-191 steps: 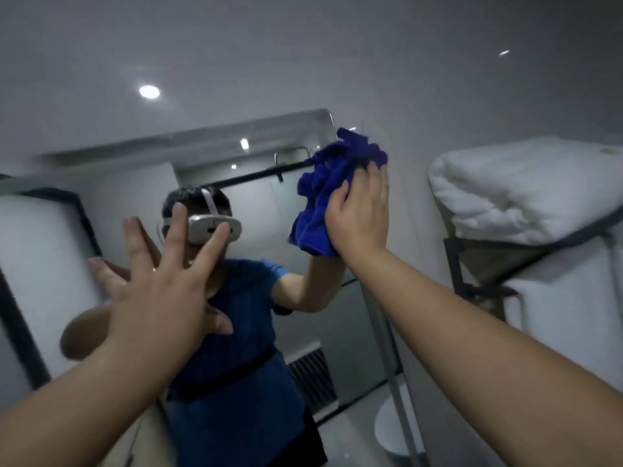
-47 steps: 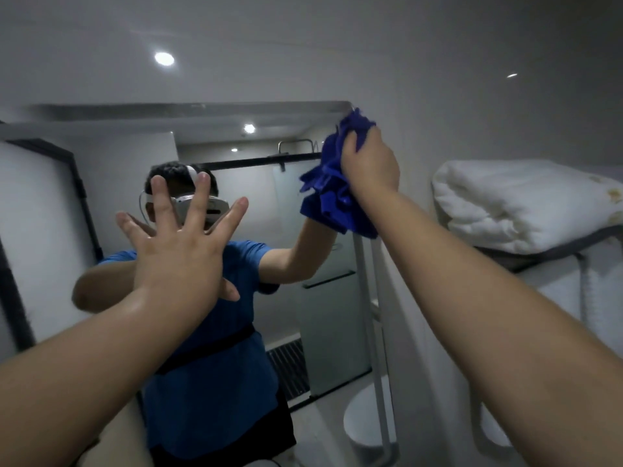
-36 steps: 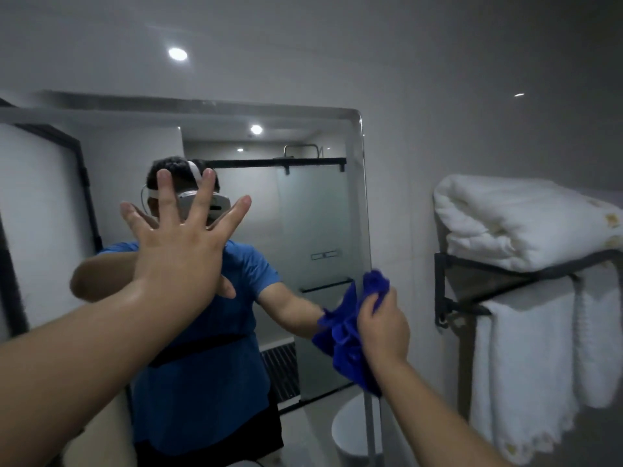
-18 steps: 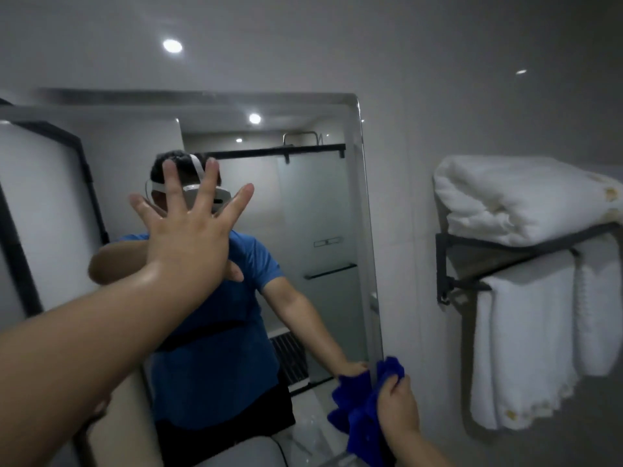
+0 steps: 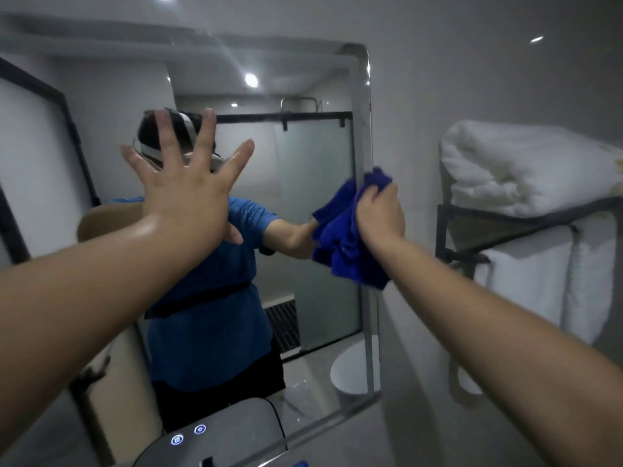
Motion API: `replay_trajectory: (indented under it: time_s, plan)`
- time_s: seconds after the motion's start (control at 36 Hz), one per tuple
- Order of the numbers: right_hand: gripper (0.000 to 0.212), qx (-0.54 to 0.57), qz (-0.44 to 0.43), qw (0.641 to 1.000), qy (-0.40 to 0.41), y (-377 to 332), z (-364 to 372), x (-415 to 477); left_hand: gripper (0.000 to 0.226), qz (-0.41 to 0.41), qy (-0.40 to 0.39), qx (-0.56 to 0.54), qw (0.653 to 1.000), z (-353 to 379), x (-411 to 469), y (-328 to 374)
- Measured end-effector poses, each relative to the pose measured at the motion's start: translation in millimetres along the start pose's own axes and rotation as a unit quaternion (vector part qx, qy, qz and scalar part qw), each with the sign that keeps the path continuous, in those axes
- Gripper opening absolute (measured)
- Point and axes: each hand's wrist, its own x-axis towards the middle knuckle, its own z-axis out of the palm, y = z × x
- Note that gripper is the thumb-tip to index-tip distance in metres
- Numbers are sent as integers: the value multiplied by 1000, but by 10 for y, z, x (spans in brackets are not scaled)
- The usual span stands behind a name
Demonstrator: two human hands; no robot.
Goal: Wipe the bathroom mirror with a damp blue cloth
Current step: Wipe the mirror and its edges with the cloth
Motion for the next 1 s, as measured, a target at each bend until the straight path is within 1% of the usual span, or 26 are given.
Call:
replay_trajectory:
  time_s: [0.06,0.14,0.22,0.28,0.33,0.39,0.47,0.58,0.69,0.75,0.89,1.0]
  plan:
    - [44,-9,-54,998,11,-517,-93,309,153,4,-7,-4,1000,12,-16,15]
    - [47,-35,-98,993,47,-1249,-238,740,151,9,-4,-6,1000,45,-24,13]
    - [44,-78,-147,982,86,-1854,-403,1024,152,15,-5,-16,1000,70,7,-7]
    - [41,-127,-210,964,99,-2108,-425,1058,152,19,-12,-23,999,91,23,-15]
    - [38,-171,-277,939,111,-2222,-349,962,153,19,-18,-37,999,110,33,-22]
    - [35,-193,-309,921,136,-2244,-249,852,154,18,-21,-43,999,131,41,-27]
    - [34,-206,-312,917,141,-2272,-169,784,156,10,-25,-51,998,134,52,-46]
    - [26,-201,-360,906,95,-2234,-248,840,158,-1,-39,-64,997,97,48,-37]
    - [25,-192,-400,895,57,-2114,-423,936,157,3,-45,-71,996,62,36,-46]
    - [24,-184,-393,899,60,-2108,-425,927,154,9,-53,-74,996,43,39,-55]
    - [21,-169,-330,927,67,-2219,-347,845,151,20,-79,-76,994,18,70,-41]
    - [22,-140,-330,932,53,-2327,-405,905,151,22,-77,-85,993,63,153,-110]
